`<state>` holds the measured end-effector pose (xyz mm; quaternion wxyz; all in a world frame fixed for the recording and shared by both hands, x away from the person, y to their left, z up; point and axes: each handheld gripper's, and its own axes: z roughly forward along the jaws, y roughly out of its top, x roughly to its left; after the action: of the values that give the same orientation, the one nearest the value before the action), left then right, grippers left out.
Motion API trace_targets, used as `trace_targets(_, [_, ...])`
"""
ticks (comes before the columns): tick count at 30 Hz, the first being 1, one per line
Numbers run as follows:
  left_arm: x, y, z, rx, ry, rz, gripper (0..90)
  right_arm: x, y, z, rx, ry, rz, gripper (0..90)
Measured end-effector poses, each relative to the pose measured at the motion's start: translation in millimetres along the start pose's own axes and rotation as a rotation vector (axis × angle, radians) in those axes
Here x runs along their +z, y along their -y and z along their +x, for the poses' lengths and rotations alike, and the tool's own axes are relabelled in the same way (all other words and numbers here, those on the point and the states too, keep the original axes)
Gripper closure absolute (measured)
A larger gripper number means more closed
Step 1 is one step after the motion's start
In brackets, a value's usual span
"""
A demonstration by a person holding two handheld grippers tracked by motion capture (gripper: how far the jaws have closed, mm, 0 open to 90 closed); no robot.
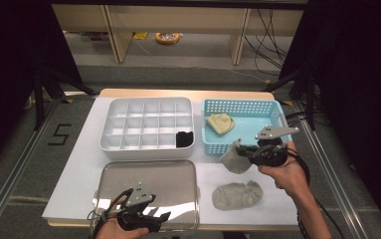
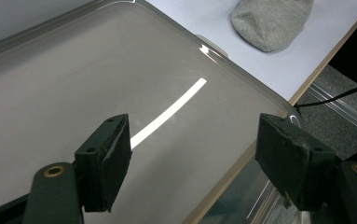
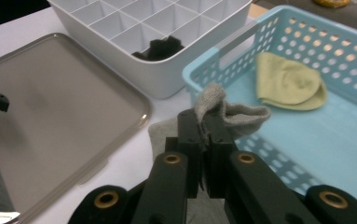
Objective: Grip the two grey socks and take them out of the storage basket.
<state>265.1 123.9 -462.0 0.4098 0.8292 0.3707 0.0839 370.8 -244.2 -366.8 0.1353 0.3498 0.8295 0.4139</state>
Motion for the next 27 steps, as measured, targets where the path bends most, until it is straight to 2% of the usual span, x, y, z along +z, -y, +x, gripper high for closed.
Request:
trace_targets(1, [0.2, 0.4, 0.3, 0.0, -0.001, 0.004, 26.3, 1.8, 3.6, 2.0, 0.014, -0.004, 0.0, 88.3])
trace_targets(3, [0.1, 0.5, 0.0, -0.003, 0.0, 0.004, 26.2, 3.8, 6.5, 2.4, 0.002, -0.003, -0.01, 88.3])
trace_targets(4, [-0.1, 0.4, 0.0, -0.001, 0.001, 0.003, 26.2, 5.7, 11.9, 5.3, 0.019, -0.007, 0.0, 88.3])
trace_targets(6, [-0.2, 0.4, 0.1, -0.002, 0.0, 0.002, 26.3, 6.8, 14.5, 5.4, 0.009, -0.009, -0.002, 88.3])
trace_targets(10, [-0.1, 0.4, 0.8, 0.0, 0.003, 0.001, 26.3, 6.2, 22.9, 10.0, 0.025, -0.018, -0.005, 88.3])
trace_targets(14, [0.9, 1.2, -1.4, -0.02, 0.004, -0.004, 26.3, 5.1, 27.5, 10.8, 0.017, -0.02, -0.023, 88.2])
trace_targets(15, [0.5, 1.2, -1.0, -0.013, 0.005, -0.002, 26.3, 5.3, 30.2, 13.8, 0.026, -0.037, -0.018, 88.0])
trace_targets(17, [0.8, 1.2, -1.2, -0.011, 0.007, -0.007, 26.3, 5.7, 33.5, 16.5, 0.037, -0.034, -0.013, 87.9])
trace_targets(18, [0.8, 1.3, -1.3, -0.011, 0.008, -0.009, 26.3, 6.5, 34.9, 15.4, 0.013, -0.03, -0.011, 87.9])
trace_targets(19, [0.8, 1.3, -1.3, -0.011, 0.008, -0.009, 26.3, 6.7, 36.6, 18.0, 0.04, -0.035, -0.006, 87.9])
trace_targets(22, [0.3, 1.3, -1.5, -0.016, 0.002, -0.003, 26.3, 8.4, 39.4, 18.3, 0.033, -0.039, -0.004, 87.8])
trace_targets(23, [-1.1, 0.8, -0.7, -0.001, 0.002, 0.0, 26.3, 9.7, 41.5, 19.0, 0.038, -0.046, 0.006, 87.8])
trace_targets(25, [-1.5, 0.6, -0.5, 0.0, 0.001, 0.0, 26.4, 11.4, 43.1, 20.6, 0.026, -0.048, 0.003, 87.8])
trace_targets(27, [-0.7, 0.9, -0.4, -0.005, -0.001, -0.005, 26.4, 11.3, 43.4, 22.4, 0.039, -0.05, 0.014, 87.8])
